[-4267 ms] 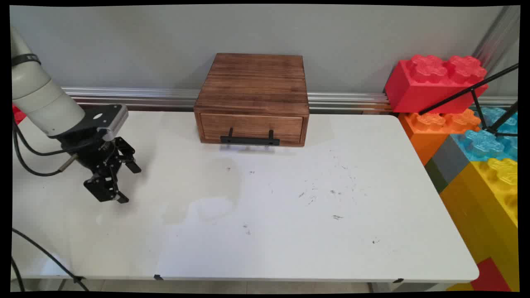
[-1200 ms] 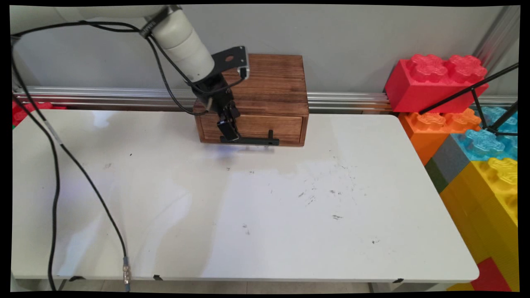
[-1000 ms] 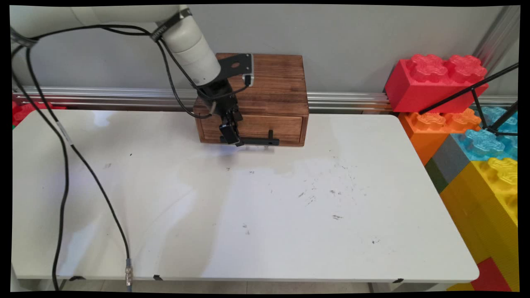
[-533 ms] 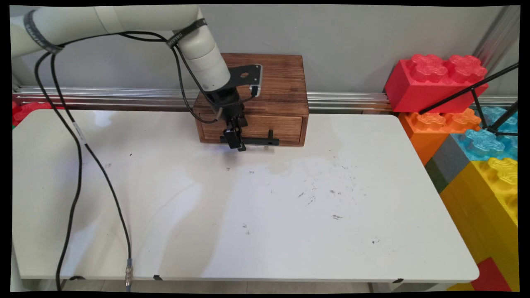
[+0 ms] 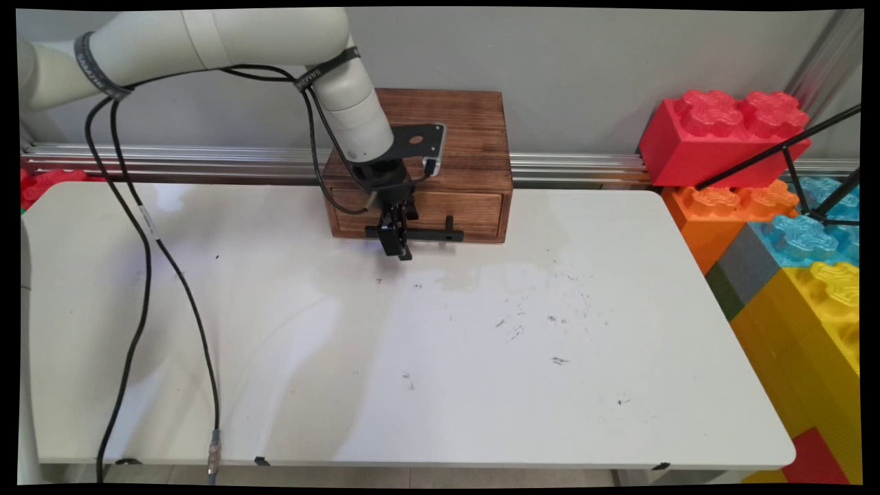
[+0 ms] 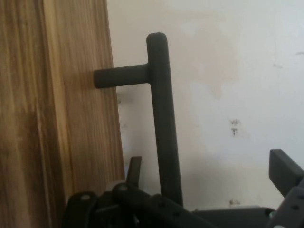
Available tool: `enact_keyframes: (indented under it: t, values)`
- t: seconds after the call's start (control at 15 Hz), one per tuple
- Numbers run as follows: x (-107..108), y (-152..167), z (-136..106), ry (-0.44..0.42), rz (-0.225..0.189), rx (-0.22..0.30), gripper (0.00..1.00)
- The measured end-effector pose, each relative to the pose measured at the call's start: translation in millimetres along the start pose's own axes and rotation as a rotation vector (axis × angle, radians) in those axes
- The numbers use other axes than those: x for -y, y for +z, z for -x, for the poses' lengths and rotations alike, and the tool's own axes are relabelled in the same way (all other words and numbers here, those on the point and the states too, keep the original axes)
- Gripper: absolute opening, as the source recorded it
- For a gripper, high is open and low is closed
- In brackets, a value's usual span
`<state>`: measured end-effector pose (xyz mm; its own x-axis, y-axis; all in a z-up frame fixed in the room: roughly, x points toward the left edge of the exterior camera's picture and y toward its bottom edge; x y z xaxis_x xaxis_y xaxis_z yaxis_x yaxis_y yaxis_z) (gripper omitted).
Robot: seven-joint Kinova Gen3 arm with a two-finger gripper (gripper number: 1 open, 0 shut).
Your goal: Open the drawer
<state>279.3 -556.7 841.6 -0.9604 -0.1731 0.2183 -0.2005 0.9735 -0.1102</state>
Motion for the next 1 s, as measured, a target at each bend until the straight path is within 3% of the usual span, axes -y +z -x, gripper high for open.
enact_keyframes:
  t: [1.0]
  values:
    - [-3, 37, 9, 0.022, -0.014, -0.008, 1.00]
